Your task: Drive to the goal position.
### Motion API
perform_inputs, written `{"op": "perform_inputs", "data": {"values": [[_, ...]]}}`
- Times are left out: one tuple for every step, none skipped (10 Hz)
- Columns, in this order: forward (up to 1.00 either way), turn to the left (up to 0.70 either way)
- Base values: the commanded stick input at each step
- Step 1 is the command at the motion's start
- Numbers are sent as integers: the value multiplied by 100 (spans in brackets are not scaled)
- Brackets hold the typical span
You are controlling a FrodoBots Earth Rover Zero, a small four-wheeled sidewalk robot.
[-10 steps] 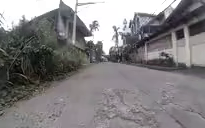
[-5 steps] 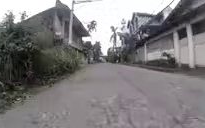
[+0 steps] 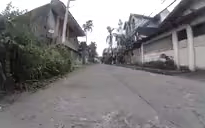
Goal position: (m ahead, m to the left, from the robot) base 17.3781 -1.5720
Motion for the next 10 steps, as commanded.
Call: {"op": "perform_inputs", "data": {"values": [[100,-15],[100,-9],[100,8],[100,24],[100,25],[100,25],[100,3],[100,-15],[100,-15],[100,-15]]}}
